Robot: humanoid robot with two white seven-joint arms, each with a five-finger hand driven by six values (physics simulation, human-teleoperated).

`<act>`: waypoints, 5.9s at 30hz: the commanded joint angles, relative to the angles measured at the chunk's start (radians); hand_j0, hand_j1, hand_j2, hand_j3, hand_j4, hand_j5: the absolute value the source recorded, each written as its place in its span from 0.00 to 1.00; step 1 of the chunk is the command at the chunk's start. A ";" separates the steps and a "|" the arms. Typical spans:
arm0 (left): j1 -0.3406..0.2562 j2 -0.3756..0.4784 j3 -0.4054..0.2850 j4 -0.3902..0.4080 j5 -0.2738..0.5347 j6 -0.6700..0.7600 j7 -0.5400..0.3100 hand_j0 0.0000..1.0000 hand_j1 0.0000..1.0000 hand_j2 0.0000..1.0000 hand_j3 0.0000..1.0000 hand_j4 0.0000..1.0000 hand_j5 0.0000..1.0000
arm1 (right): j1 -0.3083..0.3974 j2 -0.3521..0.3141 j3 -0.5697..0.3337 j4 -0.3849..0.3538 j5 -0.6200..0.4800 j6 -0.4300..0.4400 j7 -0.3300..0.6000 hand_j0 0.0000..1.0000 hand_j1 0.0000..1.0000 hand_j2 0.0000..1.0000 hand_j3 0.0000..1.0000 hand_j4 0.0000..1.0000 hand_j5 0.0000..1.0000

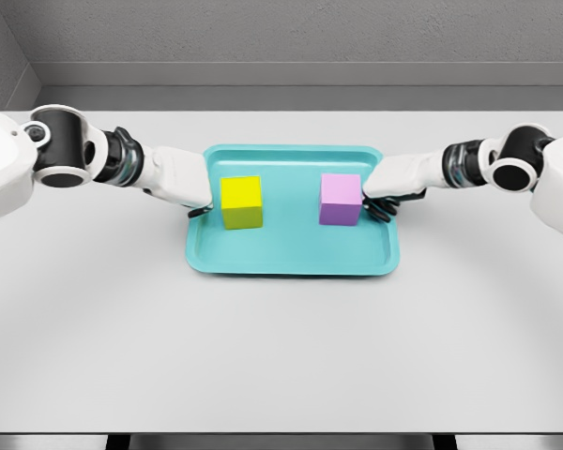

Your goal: Push two cubes

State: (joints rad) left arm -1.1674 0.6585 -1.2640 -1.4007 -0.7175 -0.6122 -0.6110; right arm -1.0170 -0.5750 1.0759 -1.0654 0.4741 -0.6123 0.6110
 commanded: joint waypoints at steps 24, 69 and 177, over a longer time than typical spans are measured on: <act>0.014 -0.056 0.005 0.100 -0.003 0.001 0.000 0.44 0.44 0.44 0.44 0.44 0.44 | -0.020 0.035 0.052 -0.004 0.020 0.001 0.000 0.12 0.12 0.12 0.12 0.12 0.12; 0.003 -0.192 0.009 0.236 -0.005 0.001 0.000 0.44 0.44 0.44 0.44 0.44 0.44 | -0.067 0.107 0.068 0.119 0.063 0.001 0.000 0.12 0.12 0.12 0.12 0.12 0.12; 0.075 0.208 0.121 -0.113 0.093 0.001 0.000 0.46 0.46 0.46 0.46 0.46 0.46 | -0.054 -0.174 -0.226 0.119 0.098 0.001 0.000 1.00 1.00 1.00 1.00 1.00 1.00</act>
State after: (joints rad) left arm -1.0922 0.8393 -1.1452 -1.5122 -0.6220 -0.6121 -0.6109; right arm -1.0692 -0.7463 0.8516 -0.9416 0.5745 -0.6133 0.6112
